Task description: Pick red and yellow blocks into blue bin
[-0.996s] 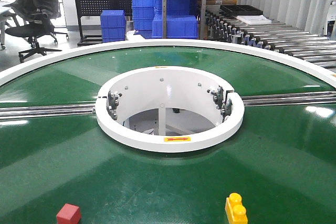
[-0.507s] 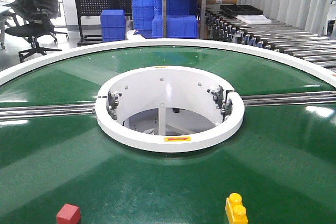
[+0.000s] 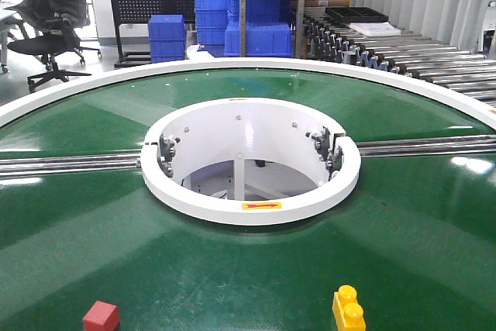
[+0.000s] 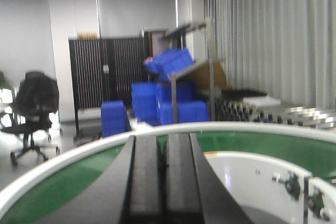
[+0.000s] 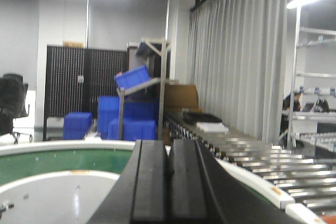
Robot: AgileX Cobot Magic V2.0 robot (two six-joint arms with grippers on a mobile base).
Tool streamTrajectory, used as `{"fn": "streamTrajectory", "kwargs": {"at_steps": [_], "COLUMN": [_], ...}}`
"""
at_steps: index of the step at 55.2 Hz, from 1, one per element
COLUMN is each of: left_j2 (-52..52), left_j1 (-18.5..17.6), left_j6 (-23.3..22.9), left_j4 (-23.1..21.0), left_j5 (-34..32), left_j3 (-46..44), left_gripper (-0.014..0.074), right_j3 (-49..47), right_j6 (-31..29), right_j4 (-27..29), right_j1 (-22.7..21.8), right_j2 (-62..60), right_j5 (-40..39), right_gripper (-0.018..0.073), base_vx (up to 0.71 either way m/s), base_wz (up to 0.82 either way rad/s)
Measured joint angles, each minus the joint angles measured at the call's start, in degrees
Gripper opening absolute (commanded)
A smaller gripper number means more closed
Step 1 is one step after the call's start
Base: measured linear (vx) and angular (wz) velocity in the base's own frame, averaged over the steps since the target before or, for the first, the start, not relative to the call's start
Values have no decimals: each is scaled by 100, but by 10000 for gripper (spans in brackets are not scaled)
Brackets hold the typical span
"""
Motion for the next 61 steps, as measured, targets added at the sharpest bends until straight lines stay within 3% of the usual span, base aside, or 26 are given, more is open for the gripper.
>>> {"fn": "streamTrajectory", "kwargs": {"at_steps": [8, 16, 25, 34, 40, 46, 49, 55, 61], "left_j2": [812, 995, 995, 995, 995, 995, 995, 995, 995], "left_j1": [0, 0, 0, 0, 0, 0, 0, 0, 0], "left_j6": [0, 0, 0, 0, 0, 0, 0, 0, 0], "left_j4": [0, 0, 0, 0, 0, 0, 0, 0, -5], "left_j5": [126, 222, 263, 263, 263, 263, 263, 263, 263], "left_j3": [-173, -173, -173, -173, -173, -173, -173, -173, -173], "left_gripper": [2, 3, 29, 149, 283, 409, 471, 540, 547], "right_j3": [-50, -50, -55, -55, -55, -55, -55, -55, -130], "right_j6": [0, -4, -4, -4, -4, -18, -18, 125, 245], "right_j4": [0, 0, 0, 0, 0, 0, 0, 72, 142], "right_j1": [0, 0, 0, 0, 0, 0, 0, 51, 526], "right_j2": [541, 627, 627, 627, 627, 627, 627, 627, 756], "right_j5": [-27, -27, -52, 60, 251, 289, 246, 38, 167], "right_gripper": [-10, 0, 89, 330, 543, 689, 729, 722, 697], "base_vx": [0, 0, 0, 0, 0, 0, 0, 0, 0], "base_wz": [0, 0, 0, 0, 0, 0, 0, 0, 0]}}
